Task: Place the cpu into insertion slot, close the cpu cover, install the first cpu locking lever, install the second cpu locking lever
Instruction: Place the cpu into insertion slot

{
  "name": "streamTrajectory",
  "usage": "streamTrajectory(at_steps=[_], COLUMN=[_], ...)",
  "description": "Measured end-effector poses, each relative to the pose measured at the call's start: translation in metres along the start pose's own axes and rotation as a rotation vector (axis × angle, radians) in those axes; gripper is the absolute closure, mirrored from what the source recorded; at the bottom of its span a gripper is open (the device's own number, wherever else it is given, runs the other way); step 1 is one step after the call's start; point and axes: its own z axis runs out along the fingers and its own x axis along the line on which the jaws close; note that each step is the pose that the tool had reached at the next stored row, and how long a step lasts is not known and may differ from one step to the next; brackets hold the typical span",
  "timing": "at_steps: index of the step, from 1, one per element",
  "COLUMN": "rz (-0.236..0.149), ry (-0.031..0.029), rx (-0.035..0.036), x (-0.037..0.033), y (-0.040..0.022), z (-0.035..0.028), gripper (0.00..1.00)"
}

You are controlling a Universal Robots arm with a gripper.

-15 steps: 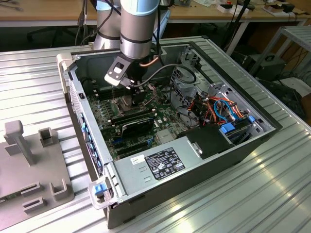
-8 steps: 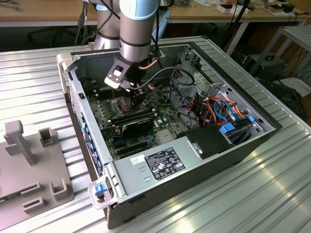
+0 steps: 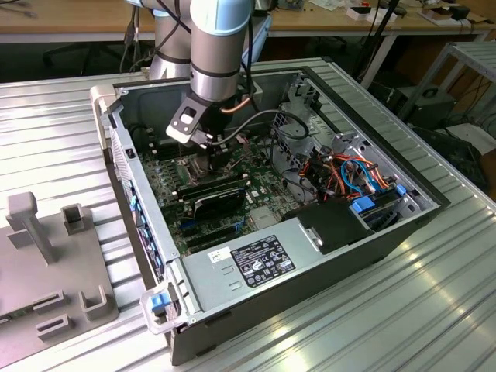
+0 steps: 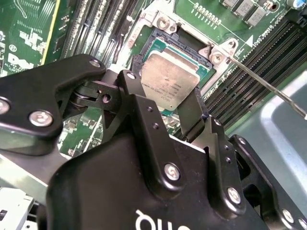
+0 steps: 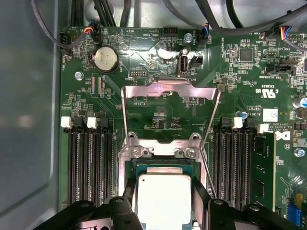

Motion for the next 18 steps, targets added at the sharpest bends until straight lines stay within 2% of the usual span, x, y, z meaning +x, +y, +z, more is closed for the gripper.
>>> streamTrajectory(at_steps=[4,18], rz=[0.007,0.002], ry=[-0.0005,0.0027], rx=[0.0012,0.0007], x=[0.0,0.0006], y=[-0.0003,-0.0005], z=[0.004,0.0066], gripper=[0.45,0.45])
